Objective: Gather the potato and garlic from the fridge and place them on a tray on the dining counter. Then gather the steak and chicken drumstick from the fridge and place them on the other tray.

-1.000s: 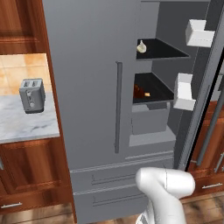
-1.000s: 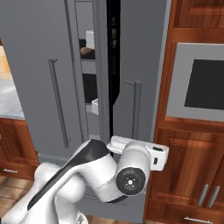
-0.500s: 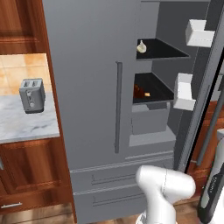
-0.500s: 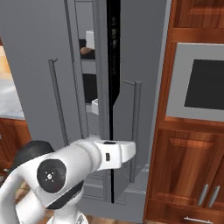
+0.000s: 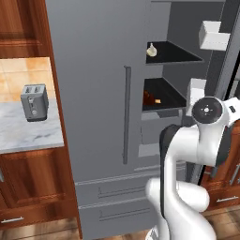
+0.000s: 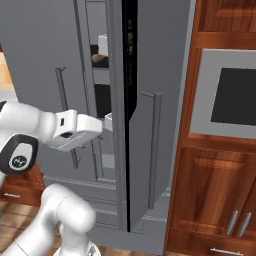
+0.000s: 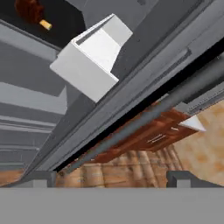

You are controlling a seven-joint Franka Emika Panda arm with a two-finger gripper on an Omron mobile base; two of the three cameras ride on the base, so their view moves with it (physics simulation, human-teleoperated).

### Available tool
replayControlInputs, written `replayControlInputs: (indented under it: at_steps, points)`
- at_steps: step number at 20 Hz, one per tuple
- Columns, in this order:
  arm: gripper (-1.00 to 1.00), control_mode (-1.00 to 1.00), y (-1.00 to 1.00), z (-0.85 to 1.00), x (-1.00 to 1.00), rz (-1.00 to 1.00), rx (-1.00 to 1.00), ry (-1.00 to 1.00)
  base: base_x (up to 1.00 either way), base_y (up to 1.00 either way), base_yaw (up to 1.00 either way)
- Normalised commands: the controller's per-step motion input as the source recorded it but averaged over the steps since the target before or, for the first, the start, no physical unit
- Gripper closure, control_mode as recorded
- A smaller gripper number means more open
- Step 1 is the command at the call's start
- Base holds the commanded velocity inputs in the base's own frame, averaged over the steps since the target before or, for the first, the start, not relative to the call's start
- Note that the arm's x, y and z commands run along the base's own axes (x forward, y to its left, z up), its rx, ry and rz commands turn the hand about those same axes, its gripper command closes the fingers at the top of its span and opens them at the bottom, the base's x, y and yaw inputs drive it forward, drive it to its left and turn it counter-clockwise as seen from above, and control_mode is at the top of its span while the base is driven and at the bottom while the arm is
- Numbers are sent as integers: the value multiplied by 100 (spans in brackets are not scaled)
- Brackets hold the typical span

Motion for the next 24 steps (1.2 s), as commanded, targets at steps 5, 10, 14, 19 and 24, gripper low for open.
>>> replayControlInputs:
  at_steps: [5, 10, 14, 19, 24]
  points:
    - [-100, -100, 74, -54, 98, -31, -46, 13, 0, 0, 0]
    - [-100, -100, 2, -64, 100, -32, -55, -1, 0, 0, 0]
    - [-100, -100, -1, -16, 98, -29, -41, 2, 0, 0, 0]
    - [-100, -100, -11, 30, 97, -31, -32, 15, 0, 0, 0]
    - [-100, -100, 10, 29, 70, -37, -27, 12, 0, 0, 0]
